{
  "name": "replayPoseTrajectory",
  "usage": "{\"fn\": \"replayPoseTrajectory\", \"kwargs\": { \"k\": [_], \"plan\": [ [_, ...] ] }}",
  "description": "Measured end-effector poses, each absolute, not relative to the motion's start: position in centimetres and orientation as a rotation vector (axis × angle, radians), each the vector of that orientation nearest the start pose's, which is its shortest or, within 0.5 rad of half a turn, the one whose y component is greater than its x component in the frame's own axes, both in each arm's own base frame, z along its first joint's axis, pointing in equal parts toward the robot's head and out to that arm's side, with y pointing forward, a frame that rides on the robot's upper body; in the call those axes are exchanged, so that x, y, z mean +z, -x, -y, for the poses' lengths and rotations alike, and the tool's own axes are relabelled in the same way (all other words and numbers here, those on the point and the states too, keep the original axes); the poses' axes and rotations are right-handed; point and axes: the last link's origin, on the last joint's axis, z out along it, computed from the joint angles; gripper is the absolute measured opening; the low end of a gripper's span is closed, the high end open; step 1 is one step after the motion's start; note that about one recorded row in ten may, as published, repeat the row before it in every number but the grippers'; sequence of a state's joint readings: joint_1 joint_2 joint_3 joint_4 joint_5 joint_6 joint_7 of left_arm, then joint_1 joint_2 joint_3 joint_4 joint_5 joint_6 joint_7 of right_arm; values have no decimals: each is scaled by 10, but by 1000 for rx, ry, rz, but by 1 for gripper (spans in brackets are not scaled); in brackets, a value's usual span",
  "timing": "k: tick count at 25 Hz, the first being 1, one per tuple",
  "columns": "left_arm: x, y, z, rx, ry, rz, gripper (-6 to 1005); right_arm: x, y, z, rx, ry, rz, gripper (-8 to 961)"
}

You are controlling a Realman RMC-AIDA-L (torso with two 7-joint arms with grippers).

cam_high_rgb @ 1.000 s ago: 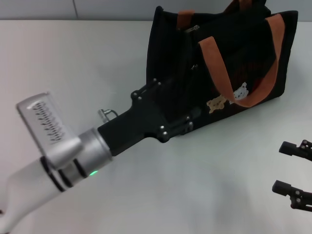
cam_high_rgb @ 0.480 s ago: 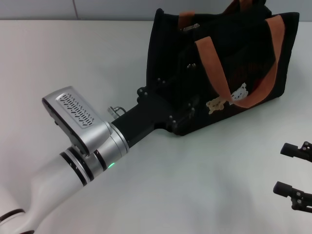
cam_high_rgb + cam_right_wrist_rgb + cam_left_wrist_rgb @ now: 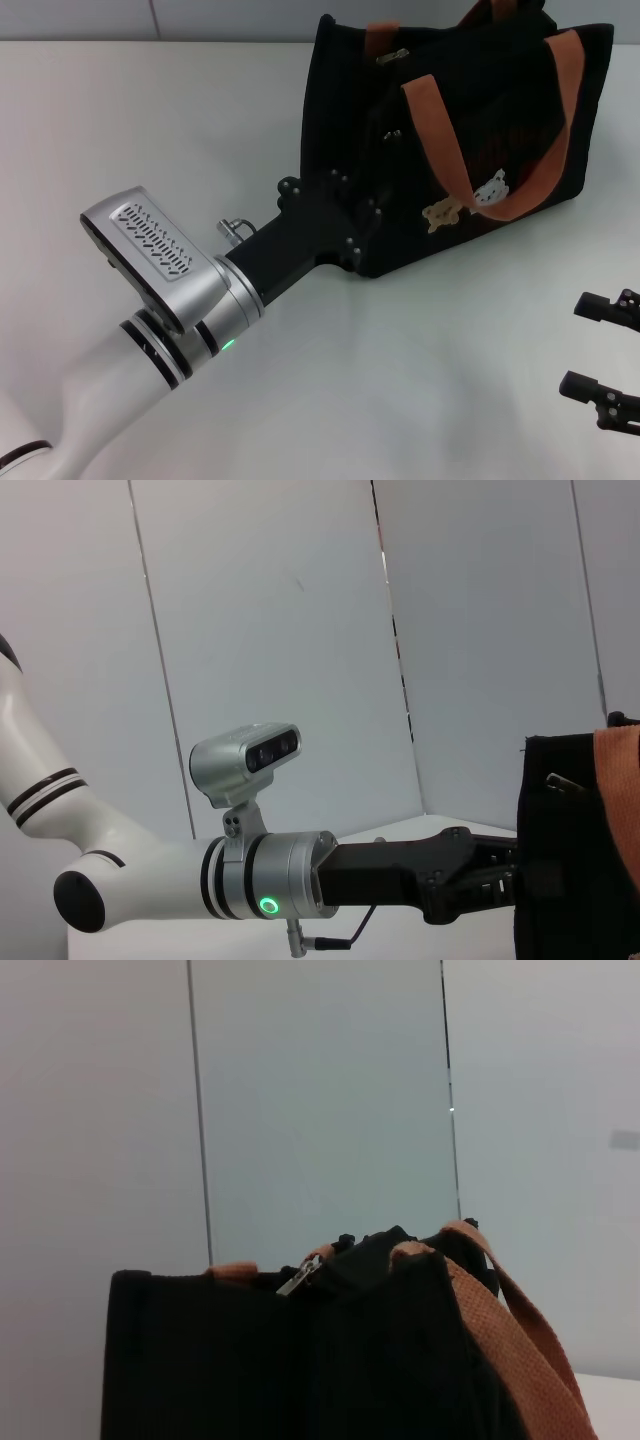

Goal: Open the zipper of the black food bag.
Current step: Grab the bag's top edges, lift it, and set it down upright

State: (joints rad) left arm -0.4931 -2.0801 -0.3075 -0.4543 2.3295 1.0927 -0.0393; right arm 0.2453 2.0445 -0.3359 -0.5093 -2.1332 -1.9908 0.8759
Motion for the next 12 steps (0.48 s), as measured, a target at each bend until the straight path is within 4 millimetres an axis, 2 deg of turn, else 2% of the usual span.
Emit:
{"fn": "replayPoseTrajectory", "kwargs": {
  "k": [4, 9, 12],
  "plan": [
    [-129, 216, -286, -869, 2250, 251, 188, 25, -327, -194, 1017, 2602, -405, 837],
    [-127, 214, -285, -866, 2235, 173, 166, 27, -326, -194, 1038, 2575, -405, 836],
    [-117, 210, -279, -897, 2181, 4, 153, 30, -324, -196, 1084, 2496, -389, 836]
  ]
}}
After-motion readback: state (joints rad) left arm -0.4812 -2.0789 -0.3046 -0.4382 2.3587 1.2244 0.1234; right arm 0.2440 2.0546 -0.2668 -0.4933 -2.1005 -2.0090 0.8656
